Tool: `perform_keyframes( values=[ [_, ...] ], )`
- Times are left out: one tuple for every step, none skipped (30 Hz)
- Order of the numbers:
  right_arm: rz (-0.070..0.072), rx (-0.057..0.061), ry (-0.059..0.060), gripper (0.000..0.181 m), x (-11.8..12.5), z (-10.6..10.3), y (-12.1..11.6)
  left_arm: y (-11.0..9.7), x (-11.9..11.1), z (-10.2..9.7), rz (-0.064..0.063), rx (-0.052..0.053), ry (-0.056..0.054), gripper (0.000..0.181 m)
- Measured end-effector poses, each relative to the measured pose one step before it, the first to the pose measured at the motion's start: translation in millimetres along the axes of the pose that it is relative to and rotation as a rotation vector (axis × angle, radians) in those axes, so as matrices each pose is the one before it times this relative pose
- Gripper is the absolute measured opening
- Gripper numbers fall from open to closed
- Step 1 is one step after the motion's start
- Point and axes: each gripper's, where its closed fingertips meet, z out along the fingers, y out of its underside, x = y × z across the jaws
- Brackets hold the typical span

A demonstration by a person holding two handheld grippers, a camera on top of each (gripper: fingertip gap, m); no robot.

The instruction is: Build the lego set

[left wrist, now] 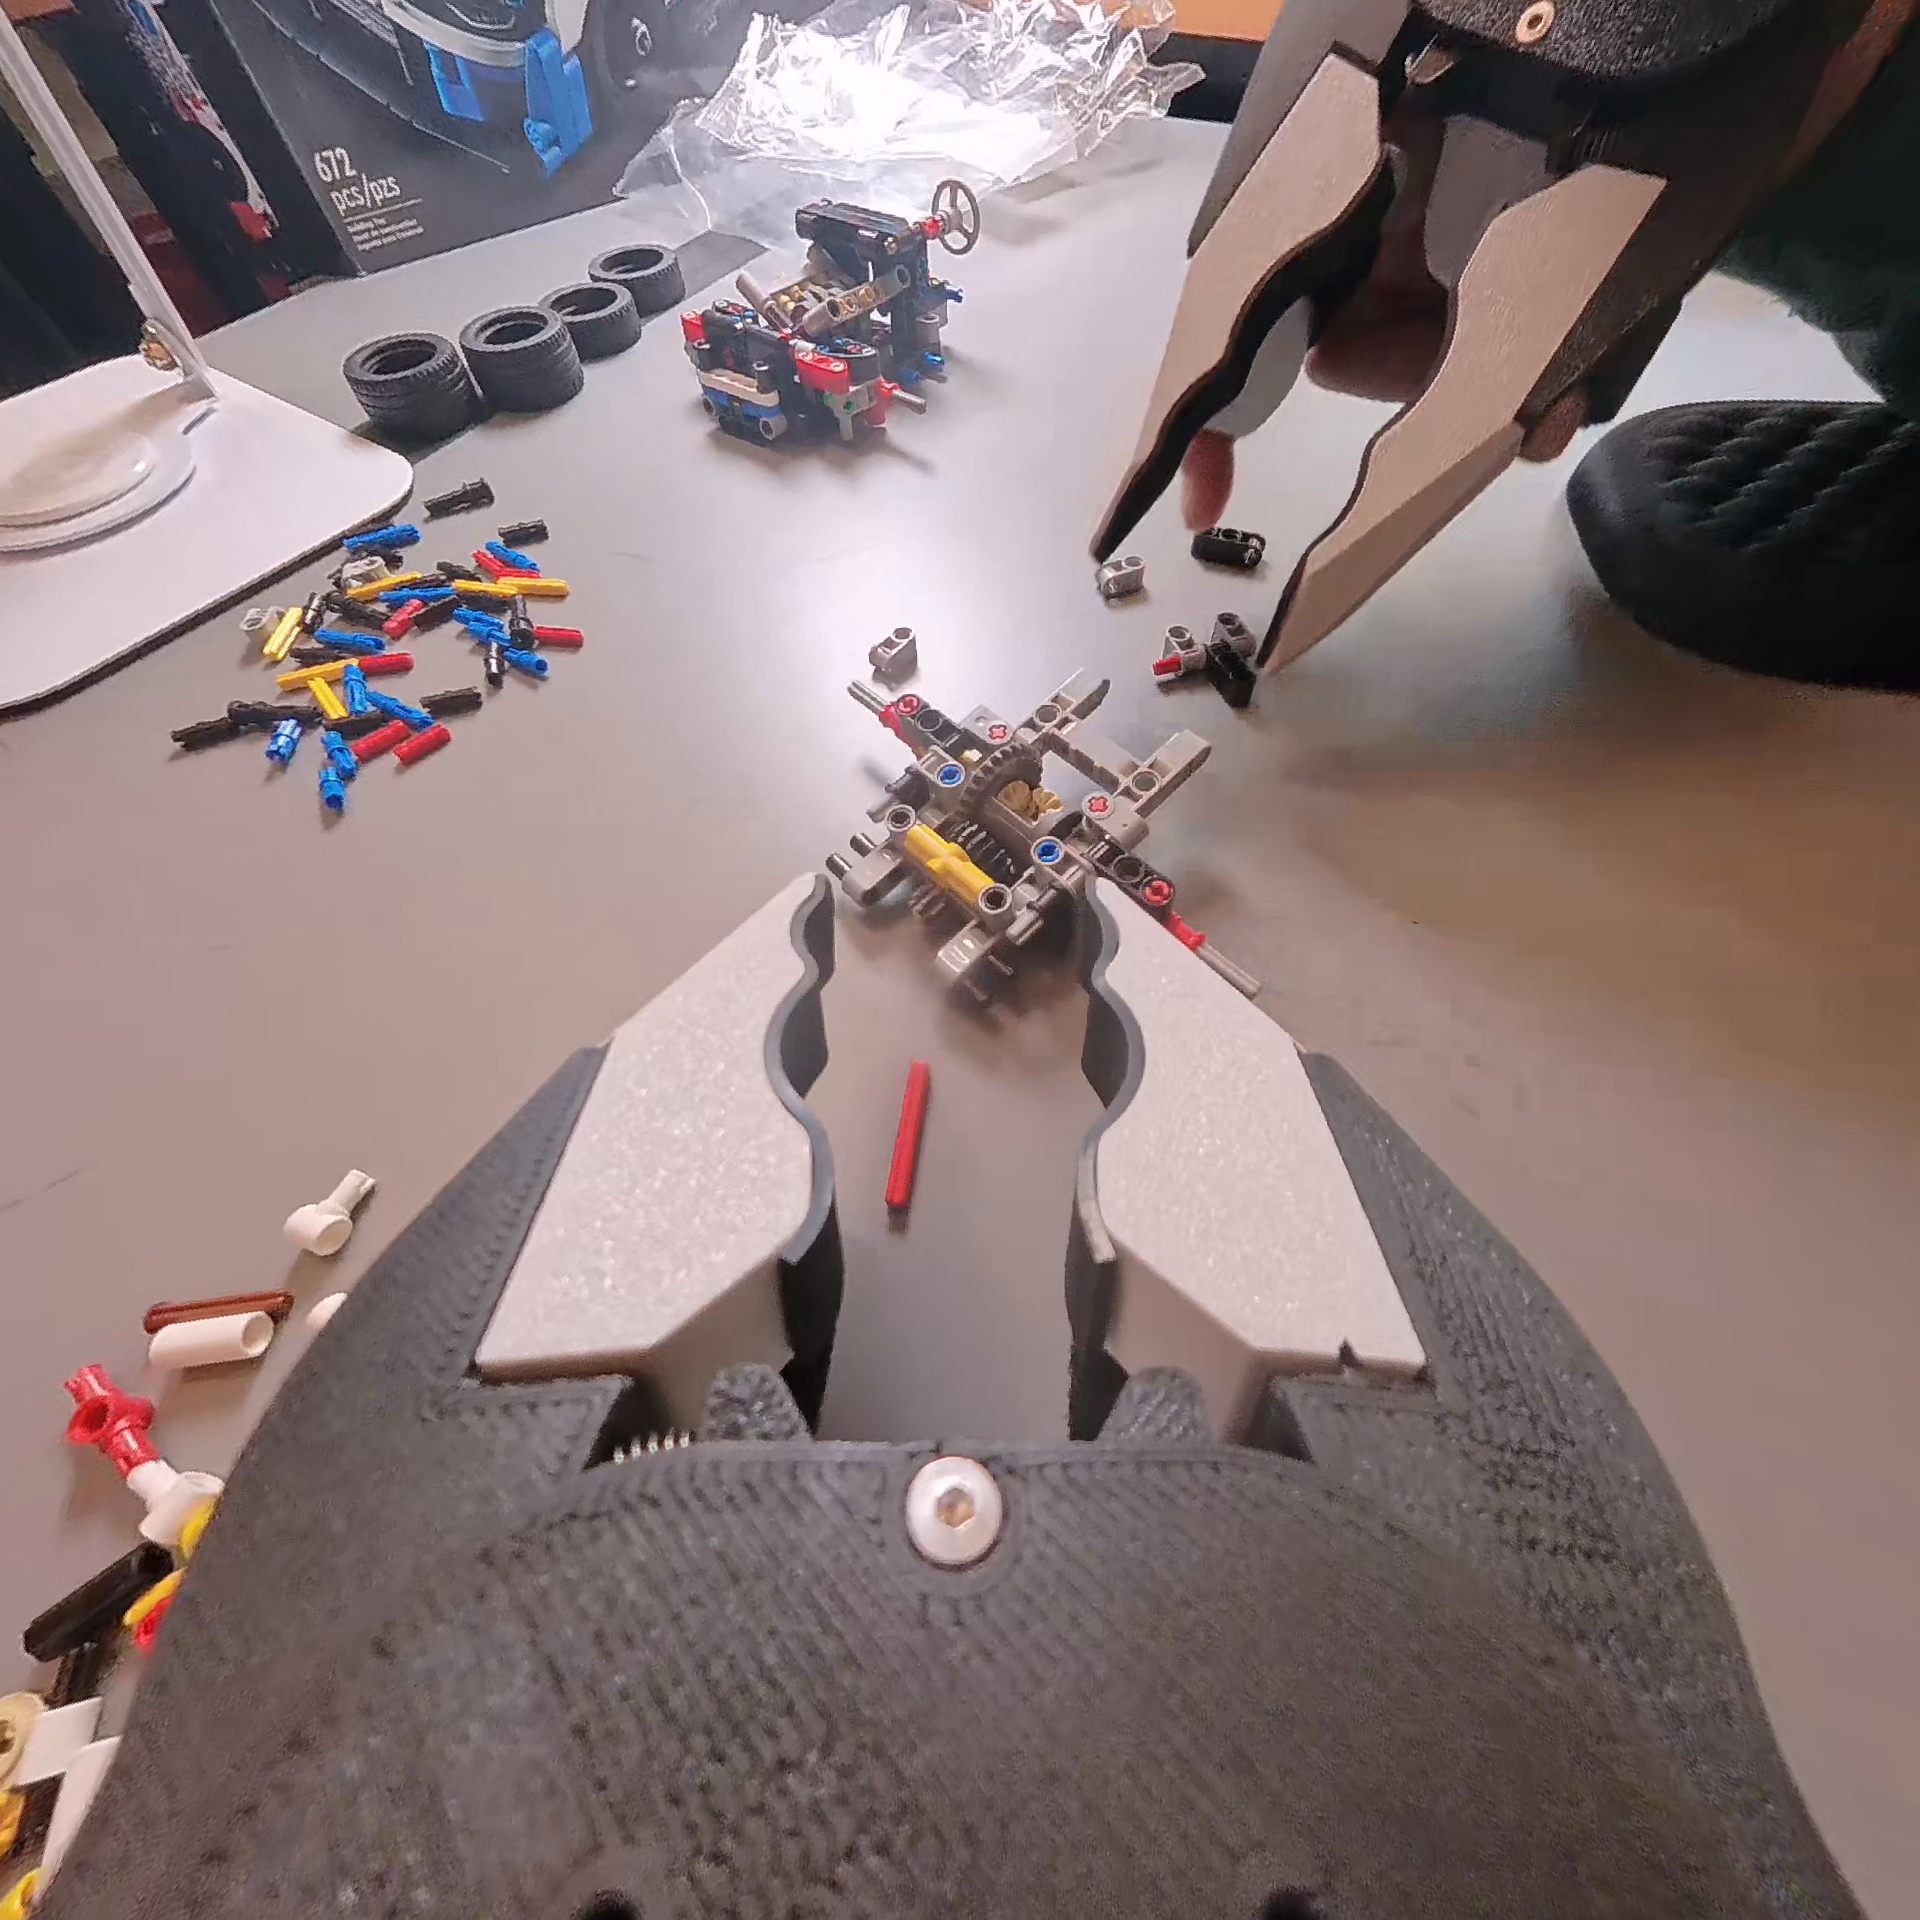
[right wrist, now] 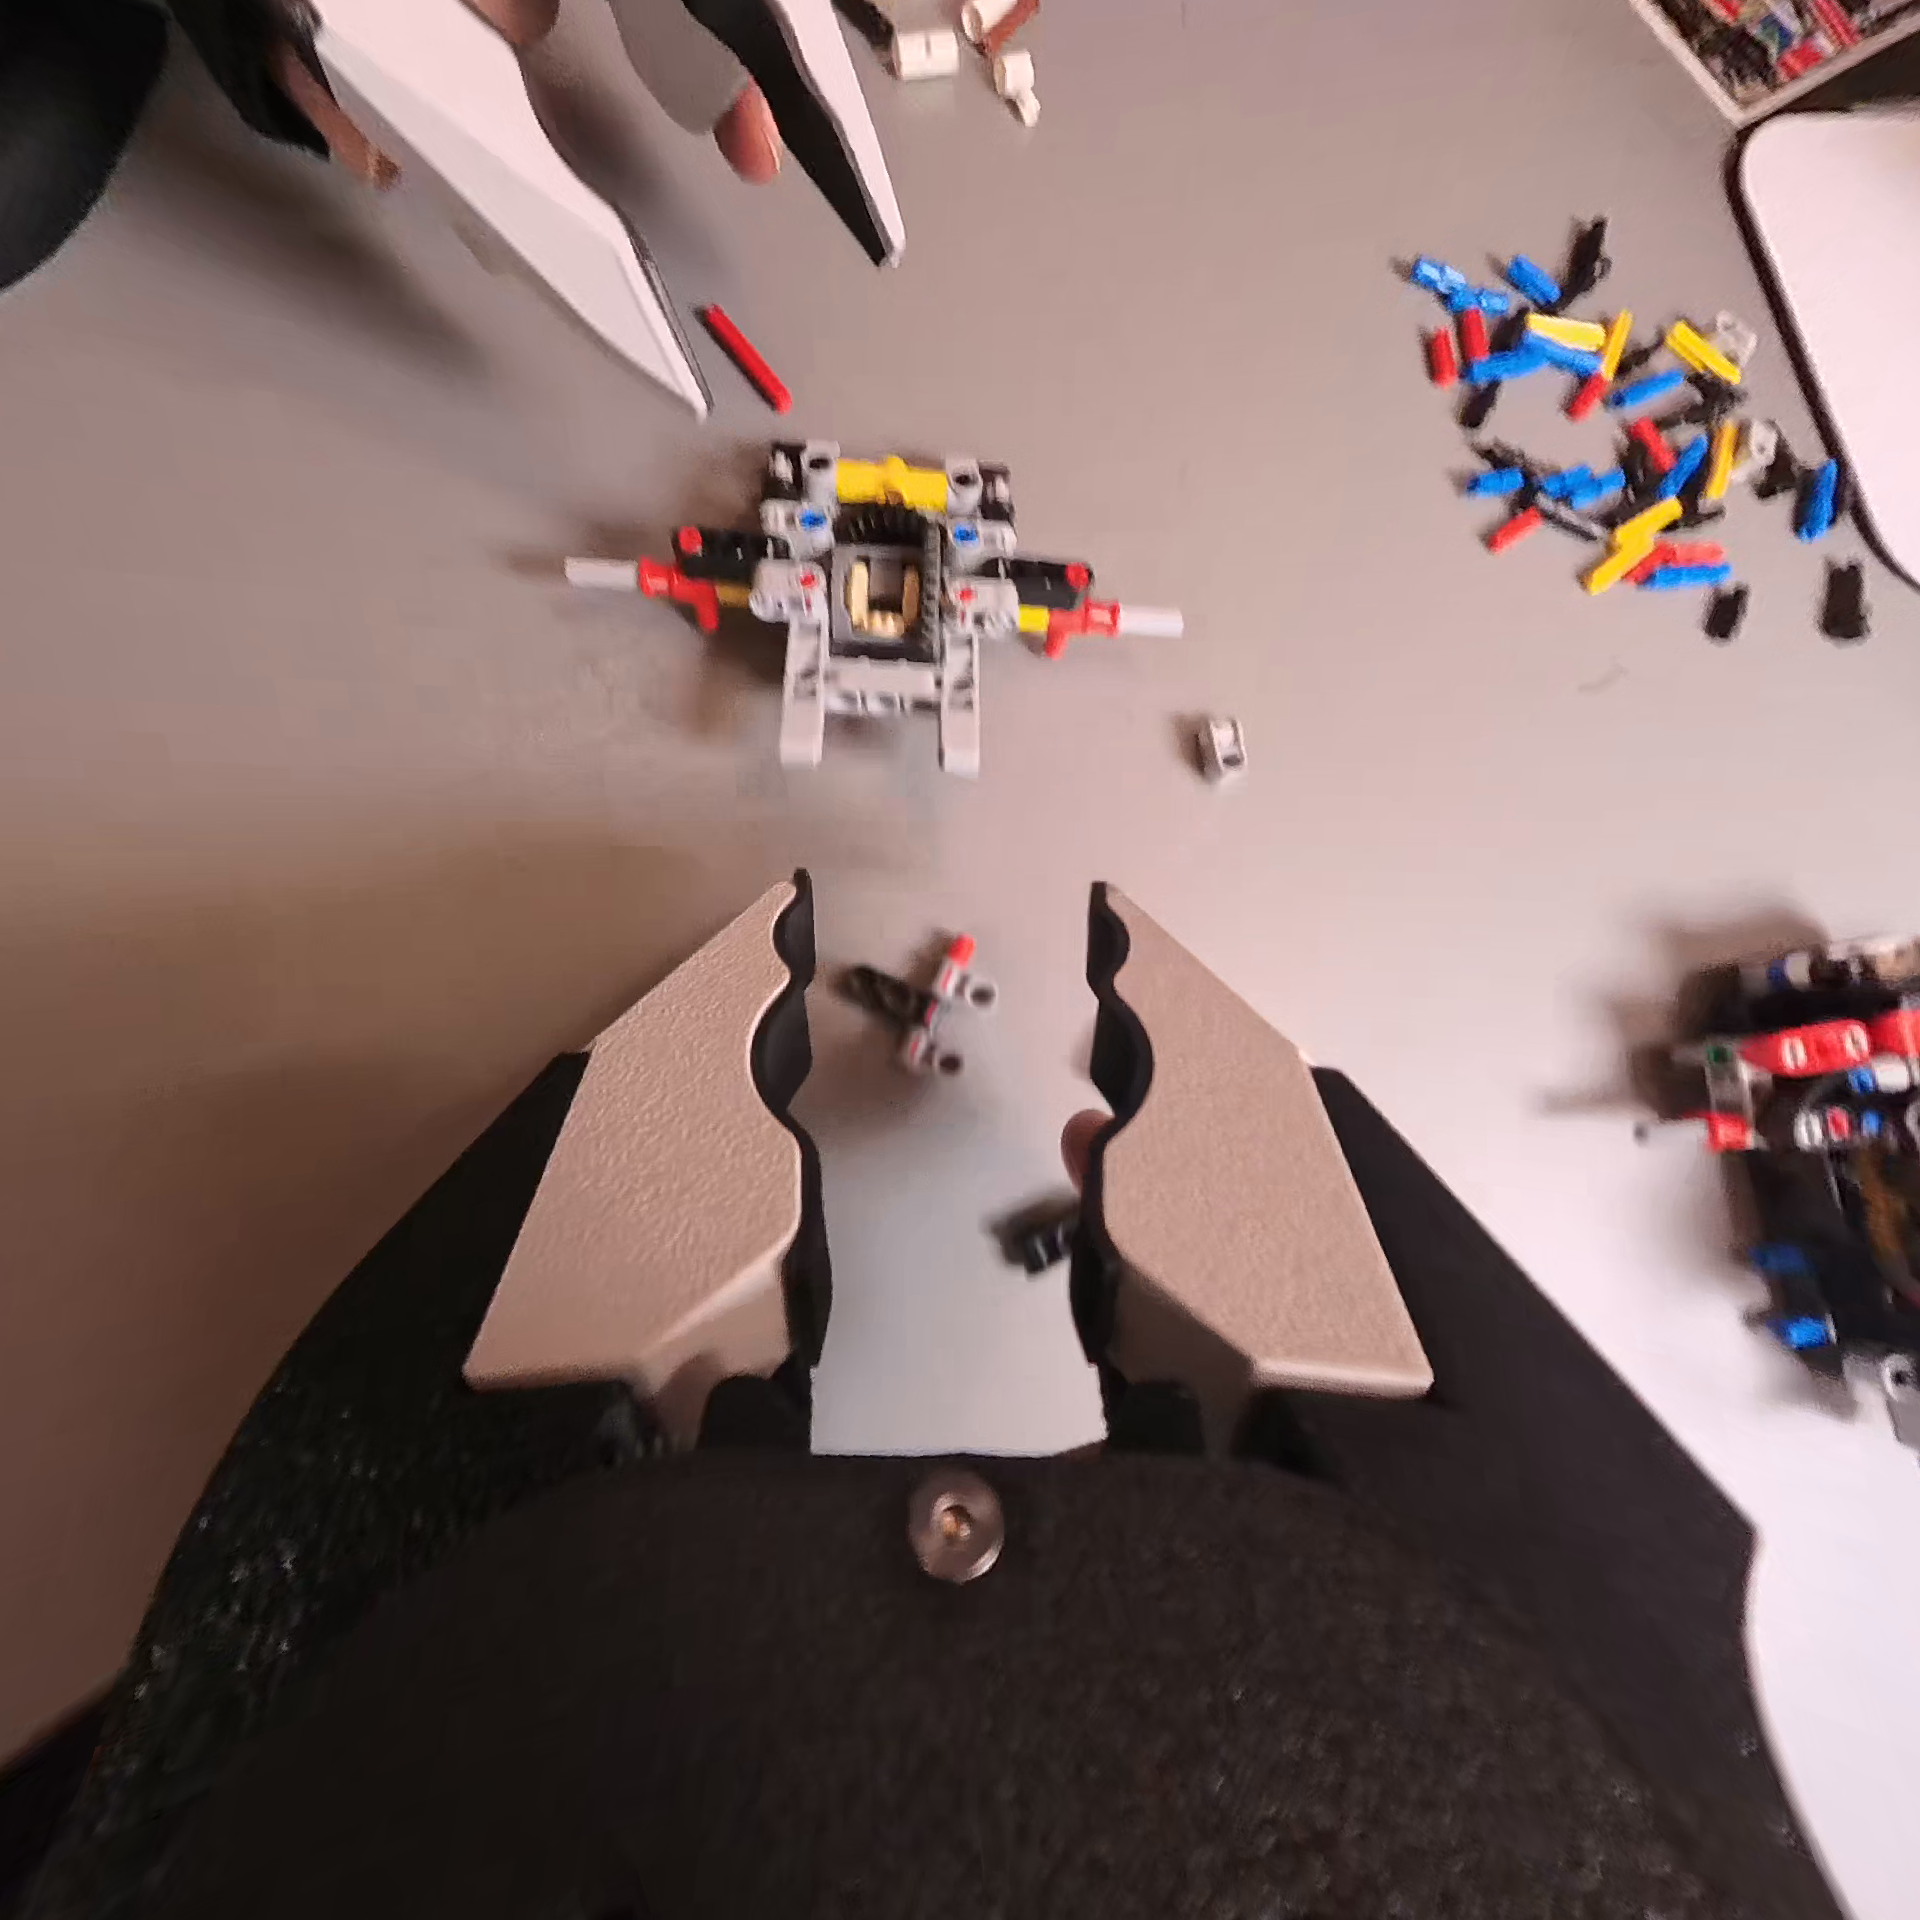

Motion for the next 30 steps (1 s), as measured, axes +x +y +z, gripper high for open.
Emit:
perform_keyframes(
  values=[
    [0.0127,-0.0016,-0.0091,0.053,-0.44,-5.95,6.36,0.13,0.0,0.24,0.0001,-0.0012,0.0005,0.045],
    [0.0124,-0.0039,-0.0174,0.054,-2.79,-5.23,5.67,0.17,0.15,0.28,0.0002,-0.0019,0.0003,0.045],
    [0.0069,-0.0061,-0.0104,0.054,-2.62,-4.24,4.97,0.31,-0.02,0.3,-0.0005,-0.0021,0.0004,0.045],
    [0.0012,-0.0066,0.0041,0.055,-0.7,-2.89,4.32,0.11,0.01,0.37,-0.0015,-0.0016,0.0005,0.045],
    [0.0028,-0.0117,0.006,0.055,-0.26,-1.23,4.07,-0.01,-0.18,0.25,-0.0022,-0.0008,0.0006,0.045],
    [0.0035,-0.0163,0.0043,0.055,-0.47,0.49,3.95,0.06,-0.1,0.24,-0.0025,-0.0005,0.0007,0.045],
    [-0.0022,-0.0134,0.0046,0.055,-0.48,1.59,2.78,0.09,-0.18,0.28,-0.0026,-0.001,0.0004,0.045],
    [-0.0044,-0.0081,-0.0007,0.055,-1.12,2.15,1.32,0.2,-0.28,0.17,-0.0022,-0.0015,-0.0005,0.045],
    [-0.0035,-0.006,-0.004,0.055,-1.24,2.3,0.59,0.04,-0.29,0.16,-0.001,-0.001,-0.0015,0.044],
    [-0.0037,-0.0051,-0.0015,0.055,-0.6,1.94,0.04,0.02,-0.23,-0.04,0.0006,-0.0001,-0.0023,0.044],
    [-0.0017,-0.0026,0.0037,0.055,0.39,1.7,-0.41,-0.13,-0.1,-0.17,0.0021,0.0008,-0.003,0.044],
    [0.0012,-0.0024,0.0022,0.054,0.16,1.41,-0.51,-0.2,-0.08,-0.17,0.0031,0.0014,-0.0033,0.044],
    [0.0009,0.0001,0.0002,0.054,-0.34,1.4,-0.83,-0.18,-0.03,-0.24,0.0036,0.0015,-0.003,0.044],
    [0.0002,0.0018,0.0031,0.053,-0.07,1.53,-1.11,-0.16,0.18,-0.16,0.0035,0.0009,-0.0018,0.044],
    [0.0021,-0.0044,0.0031,0.052,0.14,1.63,-0.22,-0.01,0.17,0.0,0.0027,-0.0001,-0.0006,0.044],
    [0.0007,-0.0081,0.0007,0.051,-0.16,1.61,0.62,0.18,0.17,0.09,0.0015,-0.0012,0.0001,0.044],
    [-0.001,-0.0087,-0.0014,0.05,-0.29,1.73,0.96,0.17,0.15,0.13,0.0007,-0.0012,0.0005,0.044],
    [-0.0008,-0.0054,-0.0006,0.049,-0.23,1.54,0.53,-0.01,0.1,0.04,0.0005,-0.0001,0.0004,0.044],
    [0.0027,-0.0014,0.0008,0.045,0.05,1.41,-0.28,-0.13,-0.01,-0.18,0.0003,0.001,0.0,0.044],
    [0.0089,-0.0008,0.0119,0.037,2.19,0.59,-0.59,-0.18,0.0,-0.15,0.0,0.0013,-0.0001,0.044],
    [0.0058,-0.0052,0.0158,0.028,2.87,0.33,0.28,-0.11,0.01,-0.21,-0.0004,0.001,0.0004,0.044],
    [-0.0023,-0.004,0.0027,0.021,0.61,-0.05,0.76,-0.09,0.15,-0.13,-0.0007,0.0005,0.001,0.044],
    [-0.0074,-0.001,0.0004,0.014,-0.28,-0.23,0.71,0.05,0.07,-0.15,-0.0006,0.0003,0.0011,0.044],
    [-0.0067,0.0022,0.0007,0.013,-0.28,-0.22,0.21,0.02,0.19,-0.17,-0.0003,0.0005,0.0011,0.044],
    [-0.0032,0.0031,-0.0028,0.011,-0.69,-0.35,-0.11,-0.08,0.21,-0.2,-0.0001,0.0006,0.0014,0.043],
    [-0.0045,0.0139,-0.0042,0.009,-0.93,-0.68,-1.73,-0.02,0.27,-0.08,0.0001,0.0005,0.0022,0.043],
    [-0.01,0.0361,-0.0055,0.008,-1.41,-1.54,-5.27,-0.01,0.65,-0.06,0.0006,0.0003,0.0046,0.042],
    [-0.0147,0.051,-0.0172,0.008,-3.53,-2.46,-7.93,-0.05,1.48,-0.1,0.0029,0.0008,0.0097,0.041],
    [-0.015,0.0604,-0.0207,0.008,-4.18,-3.08,-9.86,-0.31,2.6,-0.24,0.0071,0.0026,0.0156,0.038],
    [-0.0093,0.0622,-0.0101,0.008,-2.36,-2.98,-10.58,-0.86,3.36,-0.37,0.0109,0.0059,0.0182,0.034]
  ],
)
